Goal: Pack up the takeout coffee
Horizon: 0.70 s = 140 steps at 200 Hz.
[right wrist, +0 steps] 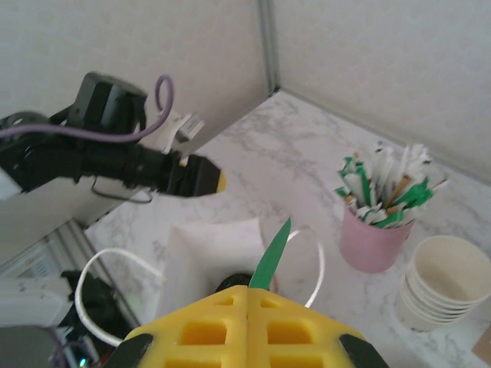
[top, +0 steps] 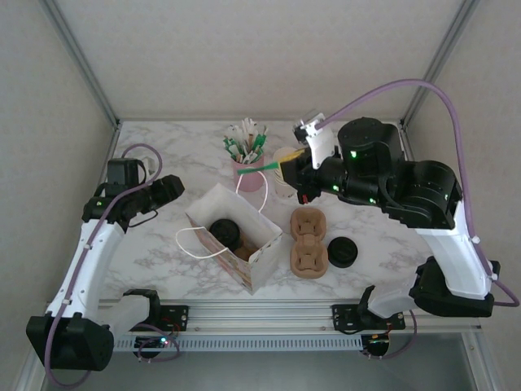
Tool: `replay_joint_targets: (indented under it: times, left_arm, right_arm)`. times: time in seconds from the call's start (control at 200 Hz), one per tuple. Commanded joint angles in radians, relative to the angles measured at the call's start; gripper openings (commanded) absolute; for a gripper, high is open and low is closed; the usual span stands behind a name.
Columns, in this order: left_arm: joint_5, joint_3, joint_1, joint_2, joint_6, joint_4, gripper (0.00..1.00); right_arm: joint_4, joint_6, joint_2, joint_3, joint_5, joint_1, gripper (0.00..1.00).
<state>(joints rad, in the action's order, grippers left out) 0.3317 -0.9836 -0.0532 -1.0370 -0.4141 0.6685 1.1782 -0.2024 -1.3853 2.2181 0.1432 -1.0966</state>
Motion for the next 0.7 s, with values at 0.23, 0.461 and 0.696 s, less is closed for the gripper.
replay_joint_targets:
  times: [0.23,0.461,0.696]
  left_arm:
    - [0.009,0.017,0.016,0.050,0.030,-0.038,0.67]
    - [0.204,0.062,0.018,0.183,0.027,-0.182,0.67]
    - [0.291,0.129,0.016,0.321,0.012,-0.300,0.67]
  right_arm:
    - [0.054,-0.041,0.064,-0.052,-0.067,-0.078,0.00]
    - [0.155,-0.044,0.019,-0.098,-0.083,-0.081,0.00]
    - [0.262,-0.034,-0.123,-0.094,-0.050,-0.081,0.00]
